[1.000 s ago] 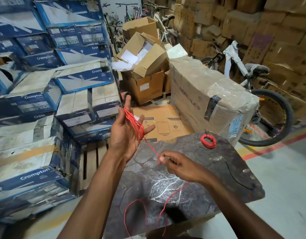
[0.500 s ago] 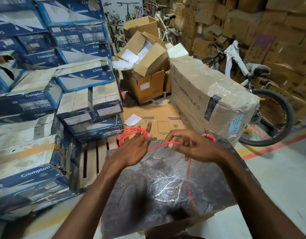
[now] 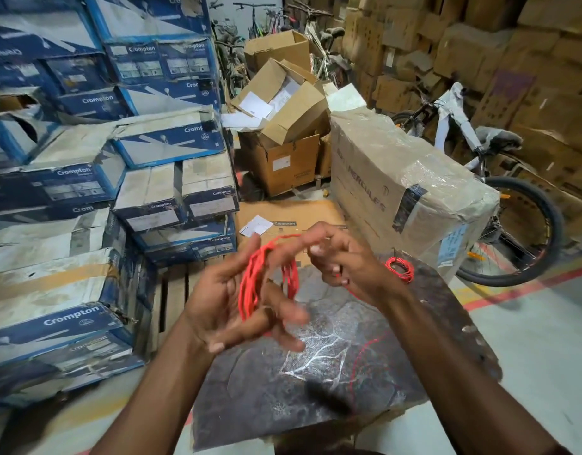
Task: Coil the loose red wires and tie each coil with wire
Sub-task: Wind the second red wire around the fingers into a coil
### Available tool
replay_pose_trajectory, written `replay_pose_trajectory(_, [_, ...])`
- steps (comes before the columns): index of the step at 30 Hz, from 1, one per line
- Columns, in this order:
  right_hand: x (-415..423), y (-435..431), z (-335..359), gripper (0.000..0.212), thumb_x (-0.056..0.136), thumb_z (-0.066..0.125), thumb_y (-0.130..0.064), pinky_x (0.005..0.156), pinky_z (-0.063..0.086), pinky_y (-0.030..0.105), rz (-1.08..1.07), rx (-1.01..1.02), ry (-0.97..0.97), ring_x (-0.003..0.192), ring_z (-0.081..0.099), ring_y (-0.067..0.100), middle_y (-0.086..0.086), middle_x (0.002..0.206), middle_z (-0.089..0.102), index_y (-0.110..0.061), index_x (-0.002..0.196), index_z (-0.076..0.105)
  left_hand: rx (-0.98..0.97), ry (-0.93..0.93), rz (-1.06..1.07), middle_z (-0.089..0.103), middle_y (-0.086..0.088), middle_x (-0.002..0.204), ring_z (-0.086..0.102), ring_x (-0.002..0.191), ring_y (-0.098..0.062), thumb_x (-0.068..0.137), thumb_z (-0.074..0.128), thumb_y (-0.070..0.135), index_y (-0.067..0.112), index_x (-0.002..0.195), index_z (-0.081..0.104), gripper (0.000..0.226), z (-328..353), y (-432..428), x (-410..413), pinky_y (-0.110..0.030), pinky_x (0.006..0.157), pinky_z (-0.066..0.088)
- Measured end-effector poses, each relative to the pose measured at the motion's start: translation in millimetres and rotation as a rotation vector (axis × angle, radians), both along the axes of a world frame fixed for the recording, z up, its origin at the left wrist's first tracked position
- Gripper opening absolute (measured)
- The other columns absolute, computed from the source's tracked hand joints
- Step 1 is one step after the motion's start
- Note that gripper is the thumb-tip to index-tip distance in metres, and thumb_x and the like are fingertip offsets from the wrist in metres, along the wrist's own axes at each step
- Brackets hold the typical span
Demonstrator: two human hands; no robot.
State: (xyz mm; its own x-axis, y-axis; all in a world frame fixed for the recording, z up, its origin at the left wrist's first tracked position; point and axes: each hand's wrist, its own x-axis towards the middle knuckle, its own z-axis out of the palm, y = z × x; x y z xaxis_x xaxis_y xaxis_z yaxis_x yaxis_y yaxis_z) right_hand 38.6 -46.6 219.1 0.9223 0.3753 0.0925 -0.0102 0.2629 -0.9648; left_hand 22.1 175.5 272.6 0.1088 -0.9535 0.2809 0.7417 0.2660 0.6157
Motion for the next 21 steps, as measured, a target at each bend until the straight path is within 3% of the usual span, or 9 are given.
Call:
replay_pose_trajectory(1, [-4,7,-7,0.006,0.099,0.059,-0.018,0.042,0.012,0.025,-0.007,-0.033,0.0,0.052,0.014,0.012,0.0,0.071,0.036,-0.02,0.105,0.058,-0.071,0.071,0.072,0.047,-0.034,0.145,0.05,0.035,-0.027,0.104,0.011,0.056,0.024,0.162,0.002,0.067,7,-2,2,-0.055,0.102,0.051])
replay_pose_trajectory(3, [-15,20,-24,0.007,0.105,0.049,-0.02,0.041,0.017,0.025,-0.044,-0.148,-0.015,0.049,0.021,0.01,-0.004,0.075,0.049,-0.02,0.108,0.055,-0.06,0.042,0.312,0.014,-0.028,0.165,0.073,0.08,-0.031,0.105,0.009,0.055,0.032,0.162,0.009,0.062,13,-4,11,-0.06,0.101,0.048])
replay_pose_trajectory(5, [-26,30,-43,0.009,0.11,0.044,-0.022,0.048,0.032,0.026,-0.045,-0.348,-0.083,0.054,0.037,0.009,-0.005,0.08,0.056,-0.017,0.111,0.051,0.046,-0.019,0.61,-0.001,-0.02,0.169,0.06,0.124,-0.041,0.108,0.014,0.052,0.037,0.16,0.018,0.055,15,-4,24,-0.06,0.101,0.047])
replay_pose_trajectory(11, [-66,27,-72,0.018,0.11,0.038,-0.041,0.07,0.044,0.035,0.011,-0.8,-0.175,0.069,0.049,0.007,-0.009,0.076,0.056,-0.027,0.11,0.048,0.257,0.105,1.131,0.002,-0.011,0.17,0.04,0.142,-0.047,0.106,0.026,0.052,0.045,0.154,0.032,0.048,17,-10,64,-0.057,0.095,0.054])
replay_pose_trajectory(13, [-74,21,-67,0.022,0.11,0.032,-0.049,0.075,0.048,0.041,0.012,-0.934,-0.231,0.074,0.052,0.009,-0.013,0.081,0.054,-0.032,0.109,0.045,0.494,-0.189,1.265,-0.007,0.0,0.17,0.022,0.152,-0.038,0.106,0.021,0.056,0.053,0.154,0.02,0.049,6,-16,74,-0.055,0.099,0.05])
replay_pose_trajectory(16, [-79,15,-49,0.02,0.11,0.032,-0.048,0.077,0.048,0.043,0.013,-1.078,-0.364,0.077,0.053,0.011,-0.014,0.084,0.053,-0.033,0.111,0.045,0.978,-0.942,1.344,-0.016,0.002,0.168,-0.001,0.155,-0.021,0.106,0.013,0.054,0.051,0.157,0.001,0.052,-25,-24,76,-0.052,0.123,0.018])
replay_pose_trajectory(17, [-79,12,-42,0.017,0.11,0.034,-0.045,0.076,0.048,0.043,0.012,-1.095,-0.398,0.075,0.052,0.011,-0.013,0.083,0.053,-0.033,0.111,0.046,1.043,-1.154,1.293,-0.01,-0.002,0.169,0.004,0.155,-0.018,0.107,0.013,0.052,0.047,0.158,-0.004,0.054,-37,-25,75,-0.044,0.125,0.015])
replay_pose_trajectory(19, [-77,6,-28,0.013,0.109,0.041,-0.042,0.074,0.049,0.04,-0.003,-1.084,-0.419,0.072,0.054,0.01,-0.008,0.082,0.058,-0.034,0.112,0.051,1.151,-1.404,1.109,0.029,-0.012,0.164,0.046,0.142,-0.021,0.108,0.013,0.049,0.042,0.158,-0.011,0.056,-54,-21,70,-0.031,0.118,0.027])
replay_pose_trajectory(21, [-72,-2,-14,0.015,0.107,0.047,-0.041,0.075,0.052,0.036,-0.034,-0.983,-0.392,0.078,0.061,0.007,-0.011,0.087,0.065,-0.034,0.112,0.058,1.263,-1.527,0.892,0.06,-0.015,0.141,0.075,0.092,-0.016,0.108,0.011,0.049,0.042,0.157,-0.016,0.057,-64,-13,63,-0.034,0.109,0.035])
